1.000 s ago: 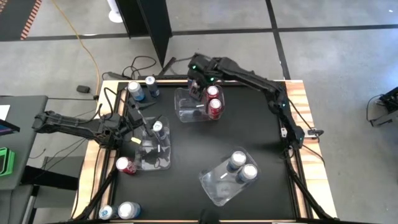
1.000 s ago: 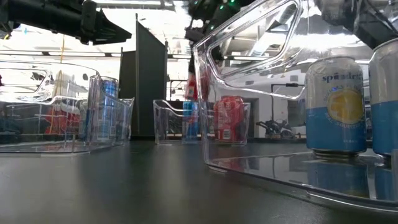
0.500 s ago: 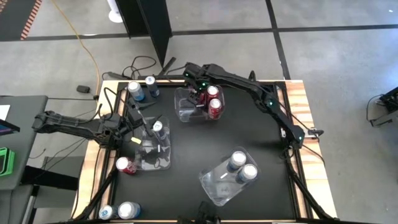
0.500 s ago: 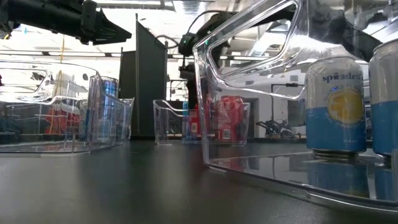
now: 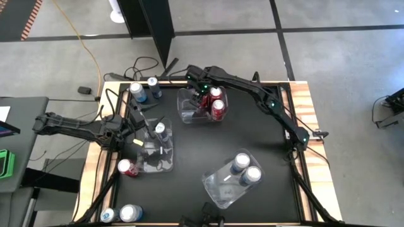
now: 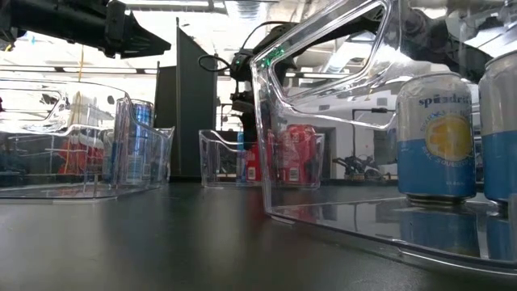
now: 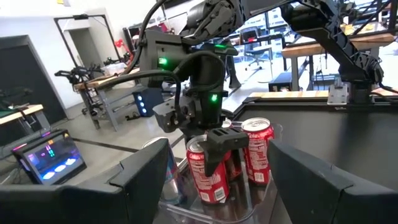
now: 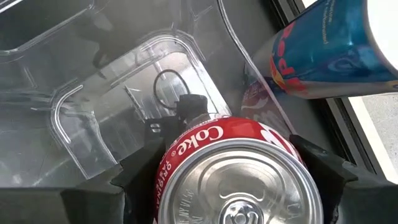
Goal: Sort soda cans
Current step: Put the red soda can into the top transparent bin
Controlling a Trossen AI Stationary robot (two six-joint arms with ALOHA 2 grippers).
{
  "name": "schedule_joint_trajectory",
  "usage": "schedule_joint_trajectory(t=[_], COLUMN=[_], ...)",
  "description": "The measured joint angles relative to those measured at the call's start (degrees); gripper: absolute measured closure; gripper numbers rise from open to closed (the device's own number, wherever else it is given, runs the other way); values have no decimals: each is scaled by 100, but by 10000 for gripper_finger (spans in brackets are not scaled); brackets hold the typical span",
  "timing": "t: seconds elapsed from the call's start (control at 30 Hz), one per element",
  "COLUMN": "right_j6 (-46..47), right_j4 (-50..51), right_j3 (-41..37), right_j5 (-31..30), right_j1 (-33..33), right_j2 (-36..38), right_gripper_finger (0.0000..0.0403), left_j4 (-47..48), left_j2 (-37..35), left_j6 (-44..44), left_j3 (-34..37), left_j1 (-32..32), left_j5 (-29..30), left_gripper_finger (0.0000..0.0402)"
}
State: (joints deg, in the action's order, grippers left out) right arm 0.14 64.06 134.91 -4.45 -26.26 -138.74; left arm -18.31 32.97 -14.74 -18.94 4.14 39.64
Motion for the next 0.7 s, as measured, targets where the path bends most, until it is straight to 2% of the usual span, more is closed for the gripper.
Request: schedule_joint_trajectory(t=[0.13,0.2,0.37,0.7], right_j6=[-21,-20,-22,-81], right_j4=[-2,1,46,14], right_j3=[-4,-4,-8,-4], right_j5=[-22,-20,-35,-48], right_j1=[-11,-15,-20,-16], right_j2=[0,2,66,489], right_gripper_finger=[33,17,36,29], left_j4=[1,0,0,7], left_j2=[-1,-1,-2,0], left_j6=[0,0,-3,-4], left_j3=[0,0,0,0], left_j1=[0,0,0,0], left_j5=[0,0,0,0], left_gripper_finger=[132,132,132,132])
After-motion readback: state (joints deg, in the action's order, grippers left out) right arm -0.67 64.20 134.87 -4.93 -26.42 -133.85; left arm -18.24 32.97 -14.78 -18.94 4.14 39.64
